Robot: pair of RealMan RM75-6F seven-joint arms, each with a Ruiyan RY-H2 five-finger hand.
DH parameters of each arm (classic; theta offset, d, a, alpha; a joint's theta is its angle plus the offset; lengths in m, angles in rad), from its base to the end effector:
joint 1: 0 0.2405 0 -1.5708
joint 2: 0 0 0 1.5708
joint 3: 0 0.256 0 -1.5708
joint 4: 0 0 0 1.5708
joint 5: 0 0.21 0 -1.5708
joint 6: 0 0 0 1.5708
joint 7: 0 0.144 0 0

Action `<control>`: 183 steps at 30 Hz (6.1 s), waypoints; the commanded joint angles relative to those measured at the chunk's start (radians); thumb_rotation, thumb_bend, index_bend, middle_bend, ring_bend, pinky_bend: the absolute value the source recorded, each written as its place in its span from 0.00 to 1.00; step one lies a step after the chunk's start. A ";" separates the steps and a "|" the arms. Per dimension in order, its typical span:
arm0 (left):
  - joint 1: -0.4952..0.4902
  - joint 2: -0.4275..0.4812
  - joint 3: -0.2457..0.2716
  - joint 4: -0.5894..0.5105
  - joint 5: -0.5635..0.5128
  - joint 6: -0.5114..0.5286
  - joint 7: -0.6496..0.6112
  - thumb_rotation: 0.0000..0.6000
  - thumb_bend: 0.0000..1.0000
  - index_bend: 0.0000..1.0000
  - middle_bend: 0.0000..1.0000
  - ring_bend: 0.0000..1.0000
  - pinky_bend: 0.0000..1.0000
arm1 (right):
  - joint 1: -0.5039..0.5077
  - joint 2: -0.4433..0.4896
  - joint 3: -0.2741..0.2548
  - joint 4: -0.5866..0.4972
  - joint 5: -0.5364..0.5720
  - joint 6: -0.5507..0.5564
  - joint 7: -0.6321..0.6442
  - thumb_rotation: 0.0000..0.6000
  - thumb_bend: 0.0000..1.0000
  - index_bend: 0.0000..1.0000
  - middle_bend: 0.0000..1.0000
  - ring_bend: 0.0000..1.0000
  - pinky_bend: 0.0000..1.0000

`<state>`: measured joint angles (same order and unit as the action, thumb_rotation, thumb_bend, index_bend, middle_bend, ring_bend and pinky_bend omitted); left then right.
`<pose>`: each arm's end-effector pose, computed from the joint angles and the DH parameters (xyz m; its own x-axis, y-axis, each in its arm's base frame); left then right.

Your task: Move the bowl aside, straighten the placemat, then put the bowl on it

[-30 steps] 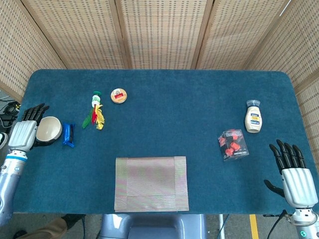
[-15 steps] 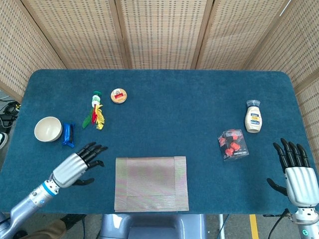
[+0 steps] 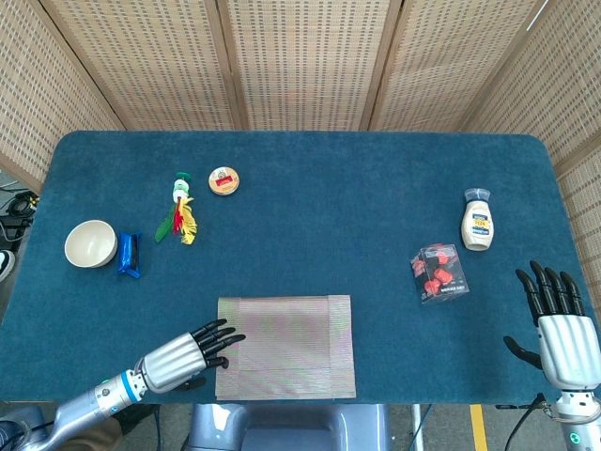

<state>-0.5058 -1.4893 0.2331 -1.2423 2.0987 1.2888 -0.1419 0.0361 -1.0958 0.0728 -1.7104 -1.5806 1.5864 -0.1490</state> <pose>-0.2287 0.1911 -0.0163 0.5839 0.2567 0.7701 0.5211 -0.8460 -0.1131 -0.2838 -0.1689 0.1707 0.4602 0.1062 0.8814 -0.8839 -0.0386 0.4661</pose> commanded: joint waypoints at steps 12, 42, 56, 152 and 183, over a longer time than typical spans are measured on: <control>0.010 -0.078 0.051 0.108 0.007 0.022 0.012 1.00 0.30 0.39 0.00 0.00 0.00 | -0.001 0.002 0.000 0.003 0.005 -0.003 0.005 1.00 0.00 0.10 0.00 0.00 0.00; -0.009 -0.149 0.085 0.161 -0.018 0.014 0.046 1.00 0.37 0.40 0.00 0.00 0.00 | 0.000 0.003 0.002 0.004 0.010 -0.004 0.007 1.00 0.00 0.10 0.00 0.00 0.00; -0.013 -0.163 0.101 0.167 -0.024 0.013 0.052 1.00 0.37 0.40 0.00 0.00 0.00 | -0.001 0.005 0.001 0.002 0.009 -0.003 0.010 1.00 0.00 0.11 0.00 0.00 0.00; -0.054 0.144 -0.460 -0.078 -0.795 -0.154 -0.178 1.00 0.00 0.00 0.00 0.00 0.00 | 0.026 -0.006 -0.033 0.032 -0.024 -0.071 -0.032 1.00 0.00 0.09 0.00 0.00 0.00; 0.303 0.472 -0.253 -0.649 -0.729 0.181 0.395 1.00 0.00 0.00 0.00 0.00 0.00 | 0.392 -0.237 -0.149 0.121 -0.350 -0.543 -0.036 1.00 0.00 0.12 0.00 0.00 0.00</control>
<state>-0.2024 -1.0168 -0.0185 -1.8925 1.3710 1.4729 0.2553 0.4083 -1.3079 -0.0787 -1.5926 -1.9234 1.0637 -0.1725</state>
